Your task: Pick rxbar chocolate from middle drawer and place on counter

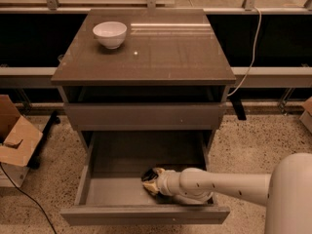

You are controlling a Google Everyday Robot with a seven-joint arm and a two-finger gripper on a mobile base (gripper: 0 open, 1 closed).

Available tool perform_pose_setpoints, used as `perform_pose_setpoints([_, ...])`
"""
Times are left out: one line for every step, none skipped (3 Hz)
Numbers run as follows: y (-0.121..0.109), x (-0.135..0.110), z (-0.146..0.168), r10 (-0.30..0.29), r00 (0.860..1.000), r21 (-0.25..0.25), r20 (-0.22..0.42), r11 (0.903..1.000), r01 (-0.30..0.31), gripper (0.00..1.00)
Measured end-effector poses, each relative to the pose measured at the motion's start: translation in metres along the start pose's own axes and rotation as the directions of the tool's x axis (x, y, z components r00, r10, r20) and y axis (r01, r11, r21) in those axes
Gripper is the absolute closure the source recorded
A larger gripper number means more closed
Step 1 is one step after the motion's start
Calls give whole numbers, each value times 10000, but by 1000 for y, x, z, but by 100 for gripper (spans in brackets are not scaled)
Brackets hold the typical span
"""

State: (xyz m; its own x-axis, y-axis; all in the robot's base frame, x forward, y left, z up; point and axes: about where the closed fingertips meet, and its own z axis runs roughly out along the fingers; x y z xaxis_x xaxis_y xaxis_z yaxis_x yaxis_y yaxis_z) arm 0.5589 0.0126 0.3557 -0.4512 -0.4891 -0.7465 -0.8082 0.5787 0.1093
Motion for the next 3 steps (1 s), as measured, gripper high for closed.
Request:
perform_pose_setpoints([0,0,0,0,10000,0,0,10000,0,84])
perform_pose_setpoints([0,-1,-1,0,10000,0,0,10000,0,100])
perform_pose_setpoints([0,-1,-1,0,10000,0,0,10000,0,100])
